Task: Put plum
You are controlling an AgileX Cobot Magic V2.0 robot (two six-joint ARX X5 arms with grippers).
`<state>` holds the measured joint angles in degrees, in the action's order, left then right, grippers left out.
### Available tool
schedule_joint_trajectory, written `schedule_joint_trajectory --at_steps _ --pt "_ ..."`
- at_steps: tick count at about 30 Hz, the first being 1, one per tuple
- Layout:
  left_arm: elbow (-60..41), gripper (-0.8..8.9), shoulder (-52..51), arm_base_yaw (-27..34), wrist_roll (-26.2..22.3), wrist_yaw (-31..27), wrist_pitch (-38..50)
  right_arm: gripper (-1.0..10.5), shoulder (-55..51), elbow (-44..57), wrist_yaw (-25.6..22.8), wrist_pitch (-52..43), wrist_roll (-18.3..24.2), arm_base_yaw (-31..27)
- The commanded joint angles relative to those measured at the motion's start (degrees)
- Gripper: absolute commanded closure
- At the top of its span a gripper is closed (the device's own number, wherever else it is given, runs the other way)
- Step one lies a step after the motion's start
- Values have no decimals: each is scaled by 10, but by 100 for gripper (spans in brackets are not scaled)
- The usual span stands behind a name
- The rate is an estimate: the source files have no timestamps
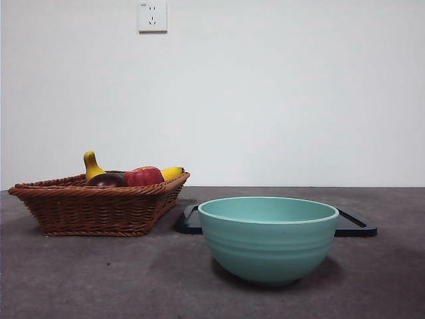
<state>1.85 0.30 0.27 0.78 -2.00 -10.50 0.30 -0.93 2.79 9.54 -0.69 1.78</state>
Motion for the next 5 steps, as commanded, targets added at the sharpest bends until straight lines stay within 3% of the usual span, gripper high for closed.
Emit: schedule_joint_trajectory --at_steps 1,5 --pt "-12 806 -1 1 2 -2 -3 942 -1 3 0 -5 -6 0" --pt "-12 806 -1 1 2 -2 -3 942 -1 3 0 -5 -6 0"
